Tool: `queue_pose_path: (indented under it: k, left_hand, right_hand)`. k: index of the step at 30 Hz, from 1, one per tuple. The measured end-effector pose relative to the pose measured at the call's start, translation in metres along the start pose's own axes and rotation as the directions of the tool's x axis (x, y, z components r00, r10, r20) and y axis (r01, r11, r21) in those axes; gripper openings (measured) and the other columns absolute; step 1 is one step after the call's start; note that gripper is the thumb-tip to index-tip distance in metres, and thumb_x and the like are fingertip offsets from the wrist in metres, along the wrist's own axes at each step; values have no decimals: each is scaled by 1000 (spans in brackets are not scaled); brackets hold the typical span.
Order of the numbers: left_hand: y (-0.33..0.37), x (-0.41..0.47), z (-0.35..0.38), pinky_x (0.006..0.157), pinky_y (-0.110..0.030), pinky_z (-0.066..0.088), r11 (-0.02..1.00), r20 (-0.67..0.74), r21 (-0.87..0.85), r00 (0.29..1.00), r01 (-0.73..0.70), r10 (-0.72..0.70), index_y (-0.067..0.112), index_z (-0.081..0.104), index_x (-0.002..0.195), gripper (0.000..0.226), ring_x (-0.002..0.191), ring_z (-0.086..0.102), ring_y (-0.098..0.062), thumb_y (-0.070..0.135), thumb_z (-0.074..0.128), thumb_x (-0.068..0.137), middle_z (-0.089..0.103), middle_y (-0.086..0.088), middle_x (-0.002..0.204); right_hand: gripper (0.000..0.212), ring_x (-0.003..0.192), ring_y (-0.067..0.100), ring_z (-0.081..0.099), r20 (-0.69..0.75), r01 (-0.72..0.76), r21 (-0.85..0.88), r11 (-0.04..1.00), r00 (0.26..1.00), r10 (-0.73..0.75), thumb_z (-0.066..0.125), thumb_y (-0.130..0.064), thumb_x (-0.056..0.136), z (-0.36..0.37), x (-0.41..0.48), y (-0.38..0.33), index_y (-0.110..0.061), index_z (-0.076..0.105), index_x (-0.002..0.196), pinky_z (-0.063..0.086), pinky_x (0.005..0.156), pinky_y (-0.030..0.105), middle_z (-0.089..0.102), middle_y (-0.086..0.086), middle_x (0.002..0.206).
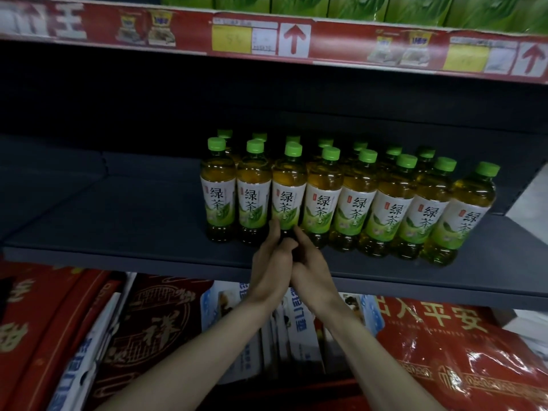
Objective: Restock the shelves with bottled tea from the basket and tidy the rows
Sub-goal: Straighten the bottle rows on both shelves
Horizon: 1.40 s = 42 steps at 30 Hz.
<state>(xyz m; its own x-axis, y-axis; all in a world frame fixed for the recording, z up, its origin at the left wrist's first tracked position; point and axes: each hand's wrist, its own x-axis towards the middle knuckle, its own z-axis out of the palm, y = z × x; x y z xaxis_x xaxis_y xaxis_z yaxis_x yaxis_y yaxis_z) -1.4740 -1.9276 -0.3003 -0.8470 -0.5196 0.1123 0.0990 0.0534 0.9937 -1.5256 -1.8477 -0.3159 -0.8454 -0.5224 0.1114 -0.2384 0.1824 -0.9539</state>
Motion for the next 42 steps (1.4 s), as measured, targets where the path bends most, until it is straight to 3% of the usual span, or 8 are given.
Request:
queue_pose_path:
  k: [5,8,11,15,17,21,33,42]
  left_hand:
    - [1,-2,-16,103,-29,52,991,-177,-54,978,-124,113,28,74,128,44,120,65,-1,11,47,97,74,16,122]
    - [4,6,-41,101,-43,56,967,-490,15,841,-256,230,17,76,112,31,107,69,-10,11,50,96,76,6,109]
    - [2,20,-68,107,-38,49,963,-634,85,732,-254,249,24,63,128,34,120,60,-13,9,51,101,61,5,127]
    - [-10,33,-92,122,-38,32,992,-416,128,909,22,34,31,30,163,65,148,38,-17,24,56,104,37,3,163]
    - [-12,37,-98,112,-31,37,976,-359,214,932,33,47,29,33,162,65,140,45,-15,20,58,102,47,6,154]
    - [-10,42,-101,92,-22,40,943,-319,332,943,17,95,28,50,148,51,114,56,-9,10,61,102,61,13,120]
    - [-12,42,-106,84,-13,39,910,-244,414,960,-26,139,25,43,153,51,105,55,-4,12,58,106,58,17,114]
    - [58,-21,-84,109,-44,50,941,-410,261,858,-215,309,25,63,133,40,120,60,-13,8,64,97,65,6,129]
  right_hand:
    - [60,123,-2,62,-117,-5,70,998,993,13,64,-19,94,7,-9,-5,-36,51,150,52,109,33,68,-19,131]
    - [68,130,-6,56,-39,22,79,997,999,-19,63,-6,93,20,-11,-12,-33,48,154,44,117,30,62,-21,139]
    - [79,136,-6,50,71,-9,60,998,997,5,65,-15,87,35,-3,-18,-39,39,157,38,121,34,57,-26,145]
    - [78,136,-4,48,70,-17,33,999,997,14,68,-18,90,44,4,-27,-44,38,157,37,121,33,55,-27,145]
    - [77,136,-3,47,63,-9,33,999,998,7,68,-17,91,46,5,-29,-43,38,157,36,122,33,54,-25,146]
    - [80,137,1,48,59,-11,5,1000,998,11,68,-18,90,51,7,-28,-46,35,157,37,122,35,55,-20,147]
    - [85,139,3,47,58,-28,-16,999,998,29,67,-15,91,53,2,-30,-45,29,160,37,120,30,53,-18,151]
    - [33,113,5,66,61,150,-74,986,988,-145,64,-10,96,15,-43,-106,-21,70,126,53,100,21,73,-11,117]
